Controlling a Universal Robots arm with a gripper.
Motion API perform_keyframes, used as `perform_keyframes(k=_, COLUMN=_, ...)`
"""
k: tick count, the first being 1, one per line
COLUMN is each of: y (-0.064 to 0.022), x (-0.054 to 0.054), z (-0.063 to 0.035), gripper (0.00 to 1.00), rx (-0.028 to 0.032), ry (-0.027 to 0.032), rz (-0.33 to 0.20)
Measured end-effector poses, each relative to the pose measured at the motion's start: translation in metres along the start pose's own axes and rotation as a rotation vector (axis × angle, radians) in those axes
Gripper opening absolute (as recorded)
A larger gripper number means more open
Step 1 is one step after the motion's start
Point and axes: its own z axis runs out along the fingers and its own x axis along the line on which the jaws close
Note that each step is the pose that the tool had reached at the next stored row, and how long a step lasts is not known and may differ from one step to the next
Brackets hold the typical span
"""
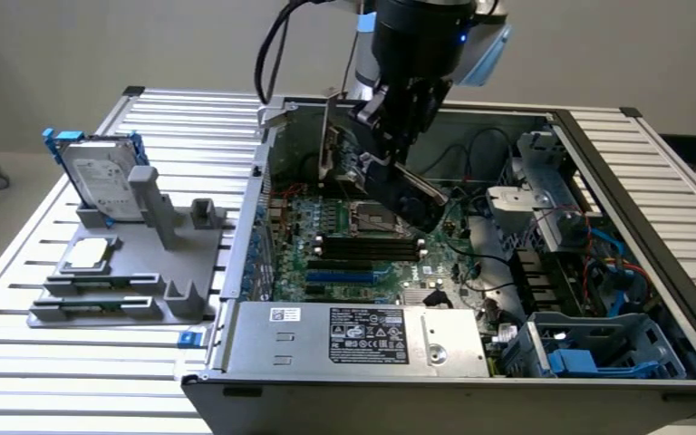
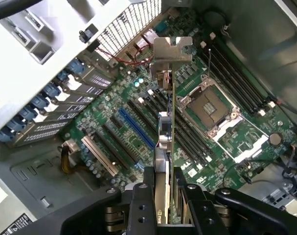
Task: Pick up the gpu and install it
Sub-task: 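Insert the gpu into the slot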
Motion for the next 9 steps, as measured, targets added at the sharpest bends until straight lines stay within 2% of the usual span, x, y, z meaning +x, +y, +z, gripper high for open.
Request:
perform_keyframes(k=3, y=0.0, x=0.0, z=0.0008, gripper=0.27, rx=-0.0051, ry=-0.0143, rz=-0.044)
perform_keyframes(k=5, y=0.0, x=-0.0001, z=0.0016, gripper=0.27, rx=-0.0072, ry=-0.02, rz=-0.076)
perform_keyframes(k=9, y=-0.0002, x=-0.0002, z=0.0049, gripper=0.27, rx=-0.0079, ry=-0.0223, rz=-0.148)
